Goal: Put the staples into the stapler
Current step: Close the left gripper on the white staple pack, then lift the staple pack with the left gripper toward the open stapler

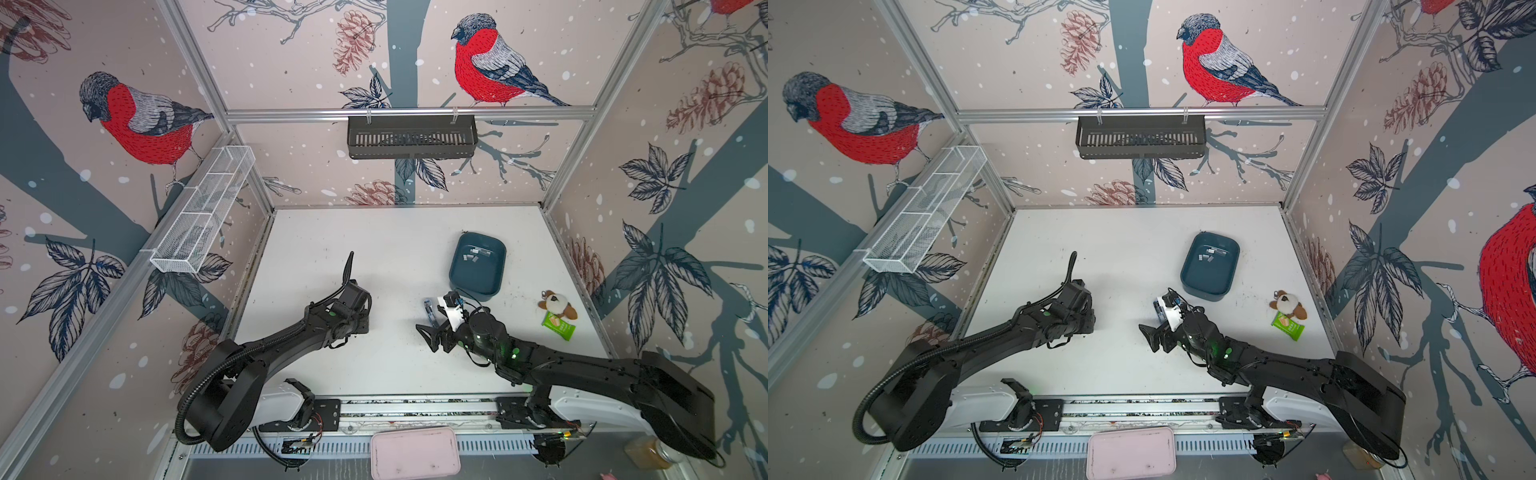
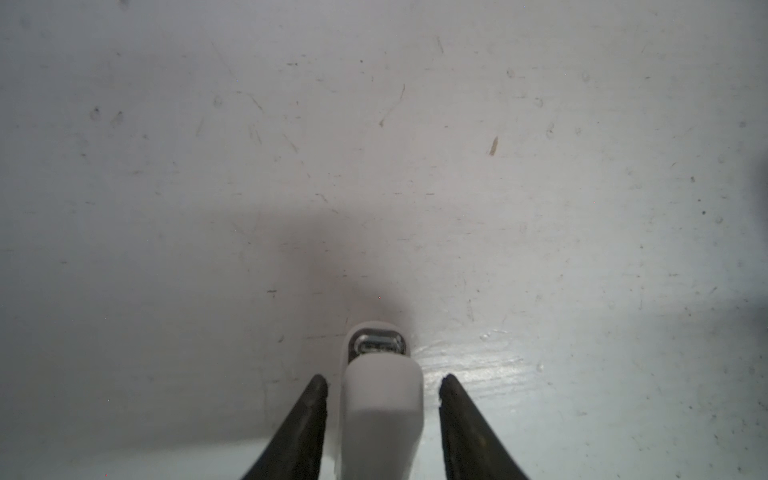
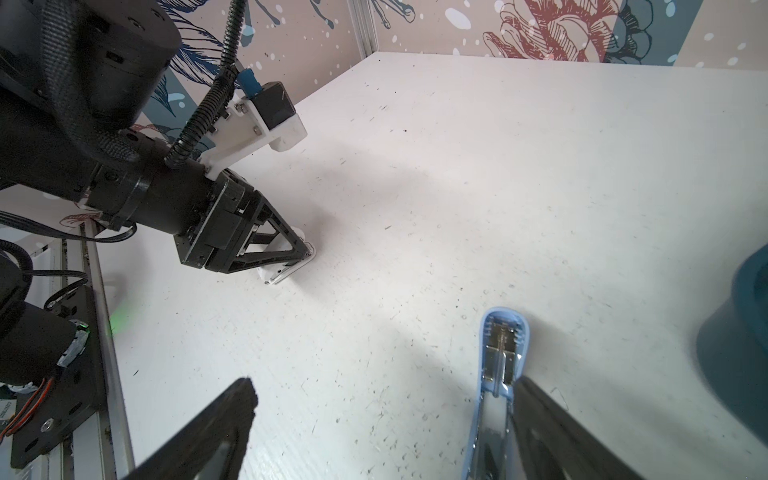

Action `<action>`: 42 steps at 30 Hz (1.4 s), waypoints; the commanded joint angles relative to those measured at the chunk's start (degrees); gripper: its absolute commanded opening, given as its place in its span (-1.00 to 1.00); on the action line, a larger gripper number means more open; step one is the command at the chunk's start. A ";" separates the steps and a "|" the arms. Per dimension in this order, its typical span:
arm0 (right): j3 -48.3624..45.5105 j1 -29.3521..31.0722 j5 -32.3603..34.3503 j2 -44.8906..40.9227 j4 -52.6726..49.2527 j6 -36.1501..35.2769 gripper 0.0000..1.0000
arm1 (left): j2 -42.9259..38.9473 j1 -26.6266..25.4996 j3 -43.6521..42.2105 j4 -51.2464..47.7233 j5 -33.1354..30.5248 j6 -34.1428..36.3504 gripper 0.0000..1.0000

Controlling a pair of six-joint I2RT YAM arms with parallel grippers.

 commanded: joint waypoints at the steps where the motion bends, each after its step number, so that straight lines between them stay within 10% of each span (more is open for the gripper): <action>1: -0.08 -0.50 -1.33 -0.15 0.87 0.59 0.92 | 0.01 0.11 0.55 -0.79 -1.59 -0.36 -0.17; 42: -0.93 -3.17 -4.12 -1.68 1.45 2.34 0.91 | -2.75 -0.95 -0.12 0.28 -0.28 1.36 -0.43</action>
